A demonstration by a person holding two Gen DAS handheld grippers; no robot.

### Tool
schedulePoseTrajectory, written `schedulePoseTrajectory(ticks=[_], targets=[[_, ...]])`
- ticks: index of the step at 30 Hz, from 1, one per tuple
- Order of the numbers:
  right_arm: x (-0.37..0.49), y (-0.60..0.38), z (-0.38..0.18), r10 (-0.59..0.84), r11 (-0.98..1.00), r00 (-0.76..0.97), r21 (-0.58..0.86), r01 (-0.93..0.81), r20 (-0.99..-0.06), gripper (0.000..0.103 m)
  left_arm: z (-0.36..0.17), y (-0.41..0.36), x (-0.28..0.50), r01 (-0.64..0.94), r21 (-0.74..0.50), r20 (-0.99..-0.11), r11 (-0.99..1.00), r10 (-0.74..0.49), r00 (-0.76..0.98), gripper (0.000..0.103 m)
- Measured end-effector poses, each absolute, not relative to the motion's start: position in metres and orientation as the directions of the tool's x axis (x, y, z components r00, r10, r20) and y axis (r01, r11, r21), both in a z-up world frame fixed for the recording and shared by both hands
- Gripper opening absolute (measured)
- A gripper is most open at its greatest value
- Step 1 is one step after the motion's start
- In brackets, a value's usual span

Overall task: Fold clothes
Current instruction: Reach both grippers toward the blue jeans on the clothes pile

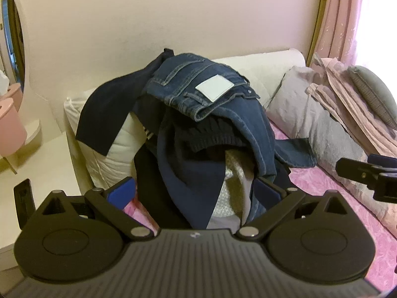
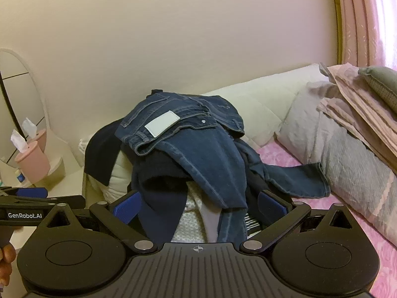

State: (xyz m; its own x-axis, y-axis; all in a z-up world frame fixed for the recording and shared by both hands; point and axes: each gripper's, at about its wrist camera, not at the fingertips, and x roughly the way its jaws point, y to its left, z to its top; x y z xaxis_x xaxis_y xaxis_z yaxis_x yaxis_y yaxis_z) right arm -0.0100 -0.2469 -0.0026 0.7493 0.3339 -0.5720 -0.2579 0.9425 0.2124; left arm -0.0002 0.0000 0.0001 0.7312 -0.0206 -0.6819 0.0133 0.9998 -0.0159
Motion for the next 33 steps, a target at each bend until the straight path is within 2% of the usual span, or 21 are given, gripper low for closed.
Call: schedulePoseTrajectory(ticks=[6, 10, 33], targets=[[-0.007, -0.25, 0.001, 0.329, 0.944, 0.752, 0.206, -0.257, -0.571, 0.102, -0.002, 0.001, -0.015, 0.028, -0.005, -0.661, 1.0, -0.025, 0.75, 0.099], [-0.008, -0.246, -0.005, 0.33, 0.944, 0.753, 0.2, -0.262, -0.569, 0.102, -0.008, -0.002, 0.0, 0.023, -0.005, -0.703, 1.0, -0.02, 0.711, 0.099], [-0.006, -0.24, -0.01, 0.337, 0.941, 0.74, 0.195, -0.275, -0.582, 0.102, -0.011, 0.006, -0.005, 0.029, -0.014, -0.706, 0.999, -0.03, 0.708, 0.099]])
